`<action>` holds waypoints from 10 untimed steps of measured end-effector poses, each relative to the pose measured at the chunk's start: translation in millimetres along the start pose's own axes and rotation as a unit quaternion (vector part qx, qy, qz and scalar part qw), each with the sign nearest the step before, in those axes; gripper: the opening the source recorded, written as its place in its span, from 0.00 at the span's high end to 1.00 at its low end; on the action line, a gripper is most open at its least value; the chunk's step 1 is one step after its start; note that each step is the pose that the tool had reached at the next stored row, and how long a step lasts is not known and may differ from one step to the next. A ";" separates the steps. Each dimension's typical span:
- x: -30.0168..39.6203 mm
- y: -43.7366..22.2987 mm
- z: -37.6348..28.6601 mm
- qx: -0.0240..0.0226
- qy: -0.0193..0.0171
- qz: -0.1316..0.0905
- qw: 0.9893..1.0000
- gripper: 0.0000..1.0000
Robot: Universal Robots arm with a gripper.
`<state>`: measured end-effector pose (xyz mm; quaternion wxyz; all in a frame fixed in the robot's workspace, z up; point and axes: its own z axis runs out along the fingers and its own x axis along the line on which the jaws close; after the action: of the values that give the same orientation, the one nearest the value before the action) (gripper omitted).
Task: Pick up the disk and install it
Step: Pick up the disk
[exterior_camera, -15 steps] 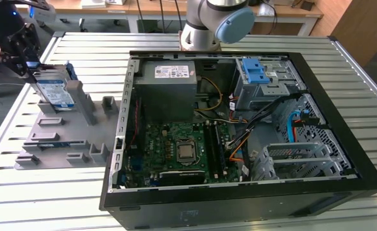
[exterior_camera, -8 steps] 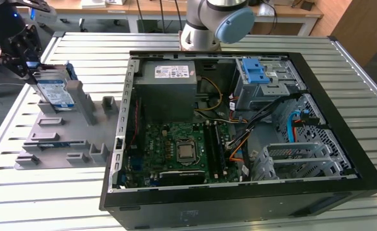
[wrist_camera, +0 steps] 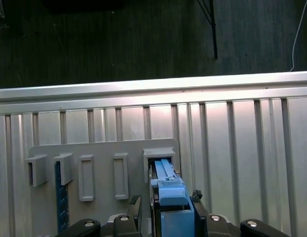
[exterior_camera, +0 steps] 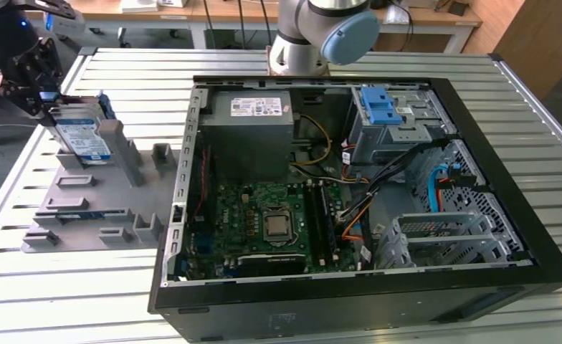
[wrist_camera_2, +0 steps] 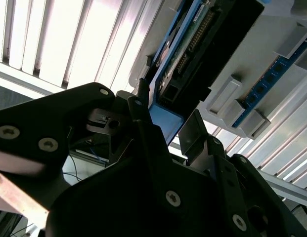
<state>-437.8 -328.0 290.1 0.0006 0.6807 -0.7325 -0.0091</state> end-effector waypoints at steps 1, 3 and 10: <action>0.0 0.0 0.4 0.000 0.000 0.000 1.000 0.49; 0.0 0.0 0.9 0.000 0.000 0.000 1.000 0.49; 0.0 0.0 2.0 0.000 0.000 0.000 1.000 0.49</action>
<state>-437.8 -328.0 288.2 0.0009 0.6808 -0.7324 -0.0092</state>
